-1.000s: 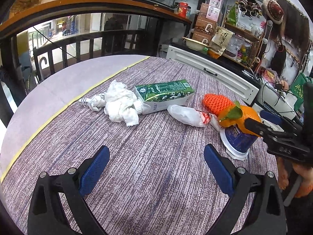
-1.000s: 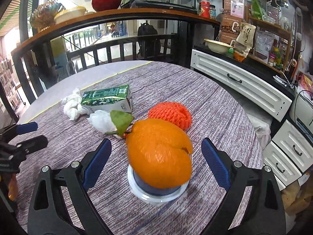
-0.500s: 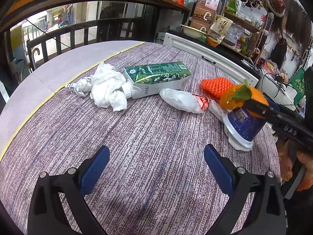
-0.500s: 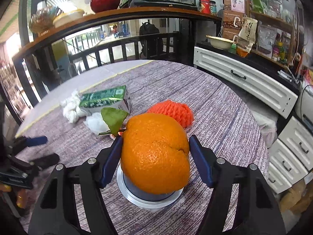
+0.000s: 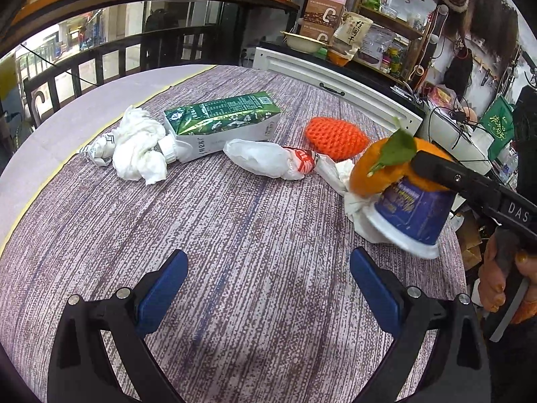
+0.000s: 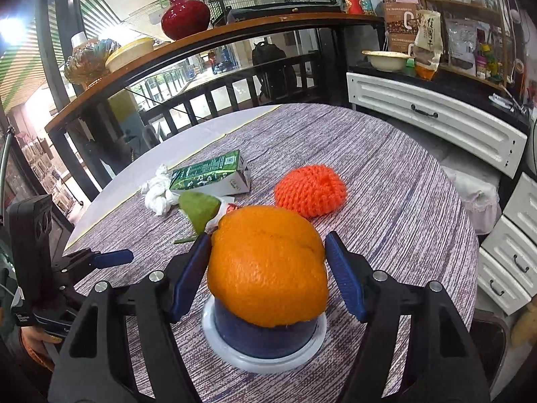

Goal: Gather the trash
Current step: 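Close the right tool around the orange on the blue cup, then lift the orange off the cup with the right tool while the left tool grasps the blue cup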

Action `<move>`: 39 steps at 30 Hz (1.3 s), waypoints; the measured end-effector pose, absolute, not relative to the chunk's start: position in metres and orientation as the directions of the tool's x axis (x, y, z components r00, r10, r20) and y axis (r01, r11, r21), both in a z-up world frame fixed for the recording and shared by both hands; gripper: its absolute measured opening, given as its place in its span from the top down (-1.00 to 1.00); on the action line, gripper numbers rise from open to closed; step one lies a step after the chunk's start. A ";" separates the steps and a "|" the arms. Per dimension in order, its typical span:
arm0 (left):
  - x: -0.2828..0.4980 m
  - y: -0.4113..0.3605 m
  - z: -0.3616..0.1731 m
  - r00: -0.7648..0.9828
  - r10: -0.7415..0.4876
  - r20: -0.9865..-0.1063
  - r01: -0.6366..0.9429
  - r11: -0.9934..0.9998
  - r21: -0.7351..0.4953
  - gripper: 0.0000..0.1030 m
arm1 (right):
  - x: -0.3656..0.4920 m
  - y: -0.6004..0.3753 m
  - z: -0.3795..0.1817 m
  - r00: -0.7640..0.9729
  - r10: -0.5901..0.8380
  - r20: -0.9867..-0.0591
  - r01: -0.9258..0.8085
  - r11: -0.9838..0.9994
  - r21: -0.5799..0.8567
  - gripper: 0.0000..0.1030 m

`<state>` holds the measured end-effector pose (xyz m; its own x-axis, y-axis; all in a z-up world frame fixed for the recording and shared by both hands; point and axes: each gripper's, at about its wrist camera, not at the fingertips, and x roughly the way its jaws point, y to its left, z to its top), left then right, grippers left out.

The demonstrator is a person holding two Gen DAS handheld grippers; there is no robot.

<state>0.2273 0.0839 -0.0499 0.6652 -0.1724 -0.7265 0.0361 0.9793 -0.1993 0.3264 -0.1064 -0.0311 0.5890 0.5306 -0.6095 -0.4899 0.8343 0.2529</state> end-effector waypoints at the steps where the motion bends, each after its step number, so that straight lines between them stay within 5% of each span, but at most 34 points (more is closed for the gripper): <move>1: 0.227 0.084 -0.050 0.666 -0.171 -0.726 0.036 0.980 -0.197 -0.86 | 0.326 -0.107 -0.031 0.586 0.539 -0.605 -0.491 0.830 0.264 -0.35; 4: 0.227 0.083 -0.051 0.666 -0.176 -0.725 0.035 0.978 -0.206 -0.86 | 0.323 -0.102 -0.030 0.586 0.524 -0.618 -0.501 0.834 0.232 -0.34; 7: 0.228 0.085 -0.053 0.662 -0.181 -0.727 0.029 0.976 -0.216 -0.86 | 0.323 -0.090 -0.029 0.562 0.507 -0.653 -0.530 0.827 0.187 -0.02; 10: 0.226 0.087 -0.054 0.660 -0.190 -0.727 0.030 0.973 -0.227 -0.86 | 0.325 -0.086 -0.027 0.546 0.511 -0.663 -0.538 0.821 0.190 -0.01; 12: 0.225 0.089 -0.053 0.666 -0.188 -0.722 0.028 0.973 -0.228 -0.86 | 0.322 -0.087 -0.023 0.557 0.522 -0.646 -0.549 0.815 0.186 -0.23; 13: 0.224 0.091 -0.052 0.669 -0.187 -0.720 0.027 0.973 -0.228 -0.86 | 0.319 -0.085 -0.019 0.575 0.510 -0.640 -0.550 0.820 0.160 -0.56; 18: 0.223 0.102 -0.050 0.683 -0.156 -0.714 -0.001 0.977 -0.214 -0.86 | 0.292 -0.060 -0.005 0.620 0.473 -0.627 -0.630 0.776 -0.038 -0.59; 24: 0.222 0.112 -0.049 0.690 -0.134 -0.712 -0.032 0.976 -0.215 -0.86 | 0.291 -0.025 -0.036 0.601 0.331 -0.728 -0.688 0.678 -0.260 -0.63; 30: 0.223 0.111 -0.053 0.681 -0.143 -0.718 -0.023 0.976 -0.215 -0.86 | 0.299 -0.014 -0.031 0.625 0.272 -0.732 -0.653 0.696 -0.299 -0.06; 32: 0.222 0.111 -0.053 0.681 -0.145 -0.717 -0.022 0.976 -0.218 -0.86 | 0.301 -0.019 -0.024 0.606 0.296 -0.738 -0.654 0.713 -0.251 0.55; 33: 0.222 0.112 -0.054 0.681 -0.145 -0.717 -0.022 0.976 -0.219 -0.86 | 0.303 -0.020 -0.021 0.604 0.298 -0.739 -0.648 0.723 -0.238 0.67; 39: 0.221 0.112 -0.051 0.688 -0.151 -0.710 -0.019 0.974 -0.226 -0.86 | 0.301 -0.022 -0.021 0.585 0.343 -0.735 -0.663 0.724 -0.190 0.68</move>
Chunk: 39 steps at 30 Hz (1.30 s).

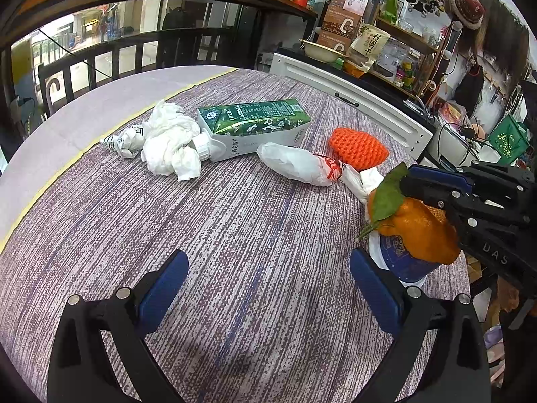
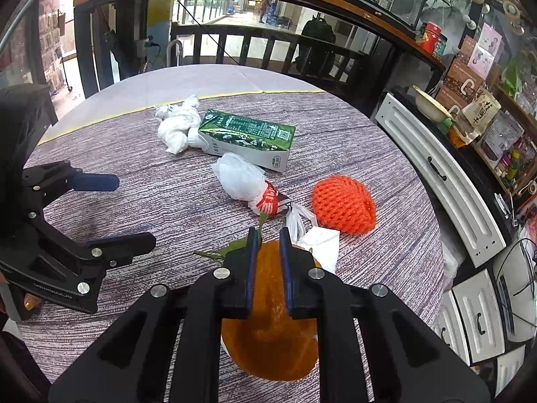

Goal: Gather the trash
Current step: 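Lift the orange off the cup with the right tool while the left tool grasps the blue cup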

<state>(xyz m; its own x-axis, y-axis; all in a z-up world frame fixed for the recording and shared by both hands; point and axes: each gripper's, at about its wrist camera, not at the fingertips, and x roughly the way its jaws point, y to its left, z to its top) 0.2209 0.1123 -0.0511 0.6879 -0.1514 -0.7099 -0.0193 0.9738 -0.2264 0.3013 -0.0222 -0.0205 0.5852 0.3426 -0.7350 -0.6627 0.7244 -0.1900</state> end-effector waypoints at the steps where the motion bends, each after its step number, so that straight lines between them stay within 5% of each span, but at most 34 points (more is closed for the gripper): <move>1: 0.221 0.112 -0.050 0.690 -0.151 -0.708 -0.019 0.974 -0.226 -0.86 | 0.298 -0.020 -0.020 0.598 0.330 -0.731 -0.660 0.720 -0.214 0.41; 2: 0.220 0.113 -0.050 0.692 -0.151 -0.706 -0.019 0.974 -0.226 -0.86 | 0.294 -0.018 -0.019 0.613 0.320 -0.723 -0.656 0.716 -0.239 -0.06; 4: 0.220 0.116 -0.050 0.693 -0.148 -0.705 -0.023 0.974 -0.227 -0.86 | 0.280 -0.011 -0.017 0.664 0.302 -0.683 -0.651 0.683 -0.331 -0.50; 15: 0.218 0.179 -0.038 0.722 -0.010 -0.692 -0.212 0.948 -0.235 -0.86 | 0.265 0.041 -0.067 0.768 0.117 -0.630 -0.617 0.398 -0.679 -0.48; 16: 0.217 0.179 -0.036 0.726 -0.012 -0.687 -0.210 0.948 -0.238 -0.86 | 0.266 0.043 -0.071 0.784 0.100 -0.613 -0.600 0.375 -0.706 -0.33; 17: 0.217 0.177 -0.035 0.729 -0.012 -0.685 -0.206 0.949 -0.237 -0.86 | 0.269 0.045 -0.076 0.791 0.079 -0.607 -0.590 0.361 -0.722 0.06; 21: 0.217 0.169 -0.035 0.730 -0.025 -0.683 -0.185 0.955 -0.233 -0.86 | 0.278 0.040 -0.066 0.794 0.091 -0.601 -0.577 0.425 -0.698 0.47; 23: 0.217 0.166 -0.037 0.729 -0.034 -0.684 -0.174 0.956 -0.234 -0.86 | 0.279 0.032 -0.051 0.795 0.116 -0.595 -0.570 0.477 -0.669 0.83; 33: 0.216 0.121 -0.036 0.723 -0.156 -0.673 -0.021 0.969 -0.247 -0.86 | 0.300 -0.054 0.024 0.750 0.287 -0.596 -0.538 0.788 -0.298 0.91; 39: 0.220 0.065 -0.036 0.686 -0.245 -0.685 0.141 0.969 -0.205 -0.86 | 0.291 -0.080 0.026 0.755 0.310 -0.578 -0.513 0.829 -0.225 0.91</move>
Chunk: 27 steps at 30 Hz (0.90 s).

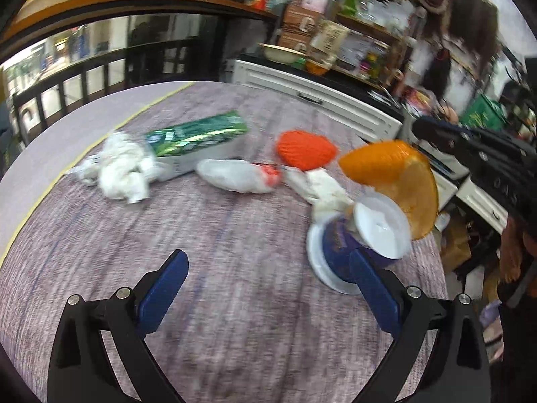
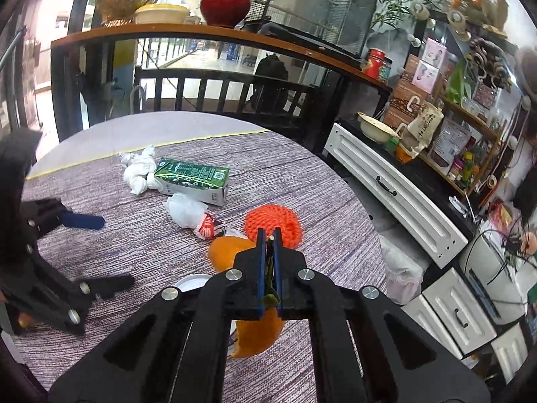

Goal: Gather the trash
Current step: 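Lift the orange off the cup with the right tool while the left tool grasps the blue cup, then carry the orange and blue cup to the black bin and open the right tool over it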

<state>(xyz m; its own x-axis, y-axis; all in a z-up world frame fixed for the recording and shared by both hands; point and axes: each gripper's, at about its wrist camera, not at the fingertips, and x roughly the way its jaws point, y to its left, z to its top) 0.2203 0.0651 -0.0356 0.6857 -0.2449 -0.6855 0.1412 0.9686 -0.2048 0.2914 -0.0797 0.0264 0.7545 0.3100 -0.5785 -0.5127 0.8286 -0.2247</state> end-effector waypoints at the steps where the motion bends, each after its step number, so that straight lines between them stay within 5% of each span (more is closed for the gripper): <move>1: 0.222 0.054 -0.037 0.674 -0.258 -0.692 0.174 0.966 -0.191 -0.86 | 0.290 -0.084 0.027 0.755 0.312 -0.577 -0.508 0.835 -0.212 0.91; 15: 0.255 -0.017 -0.053 0.648 -0.224 -0.728 0.279 0.959 -0.047 -0.86 | 0.264 -0.159 0.036 0.808 0.258 -0.530 -0.394 0.905 -0.159 0.91; 19: 0.259 -0.021 -0.054 0.666 -0.218 -0.713 0.279 0.960 -0.033 -0.34 | 0.258 -0.179 0.028 0.813 0.231 -0.534 -0.360 0.921 -0.150 0.91; 27: 0.248 -0.004 -0.036 0.716 -0.242 -0.654 0.226 0.968 -0.111 -0.33 | 0.243 -0.226 0.009 0.826 0.178 -0.535 -0.277 0.955 -0.109 0.91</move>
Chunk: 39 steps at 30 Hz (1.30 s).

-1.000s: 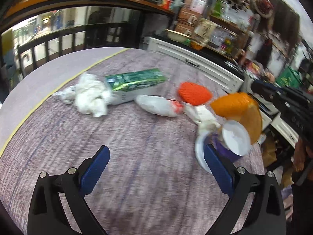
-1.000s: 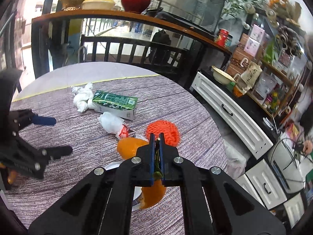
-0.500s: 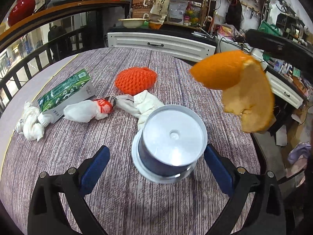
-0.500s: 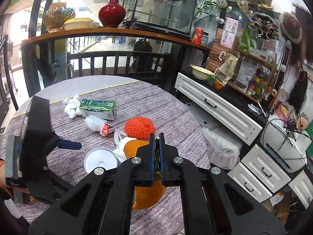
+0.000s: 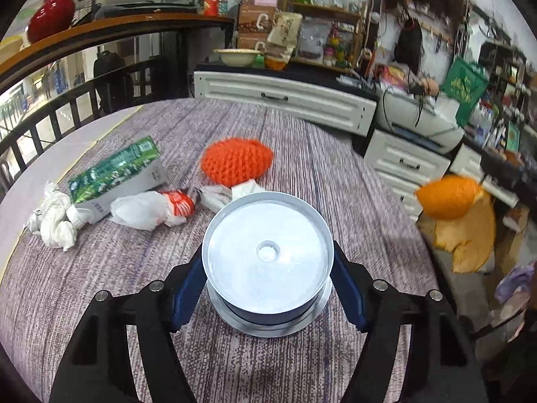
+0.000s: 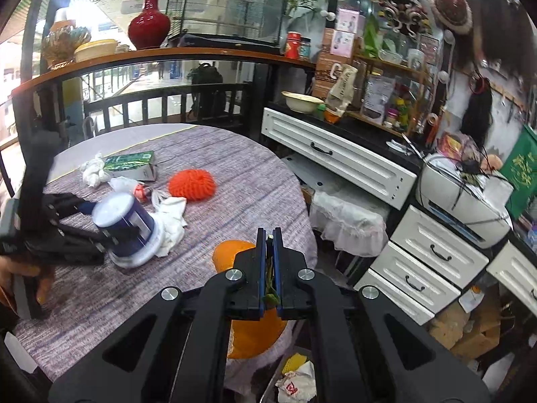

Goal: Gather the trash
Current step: 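Carry the orange and blue cup to the black bin and open the right tool over it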

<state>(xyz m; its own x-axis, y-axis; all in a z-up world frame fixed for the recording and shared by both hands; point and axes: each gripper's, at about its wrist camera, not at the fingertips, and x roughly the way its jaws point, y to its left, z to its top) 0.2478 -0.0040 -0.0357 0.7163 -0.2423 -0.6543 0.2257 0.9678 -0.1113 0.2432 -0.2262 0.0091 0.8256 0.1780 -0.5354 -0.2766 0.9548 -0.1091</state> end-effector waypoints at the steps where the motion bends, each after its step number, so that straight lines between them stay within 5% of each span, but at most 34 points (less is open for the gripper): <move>1: 0.245 0.000 -0.029 0.728 -0.243 -0.641 0.217 0.969 -0.122 -0.33 | 0.242 -0.232 0.008 0.827 0.171 -0.536 -0.266 0.958 -0.104 0.91; 20: 0.215 -0.115 -0.003 0.646 -0.494 -0.581 0.471 0.858 -0.206 -0.33 | 0.225 -0.332 -0.108 0.706 0.006 -0.709 -0.038 0.999 -0.029 0.91; 34: 0.207 -0.170 -0.020 0.582 -0.525 -0.621 0.542 0.820 -0.185 -0.33 | 0.247 -0.365 -0.195 0.560 -0.019 -0.828 0.087 0.996 0.035 0.91; 39: 0.207 -0.185 -0.030 0.554 -0.531 -0.642 0.553 0.811 -0.193 -0.33 | 0.241 -0.372 -0.195 0.583 -0.020 -0.813 0.119 0.991 0.061 0.75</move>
<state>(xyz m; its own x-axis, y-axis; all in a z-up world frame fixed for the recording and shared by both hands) 0.2074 -0.1852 -0.0296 0.5538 -0.5305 -0.6417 0.5526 0.8107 -0.1933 0.2415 -0.3718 -0.1949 0.5825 -0.0199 -0.8126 0.1185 0.9911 0.0608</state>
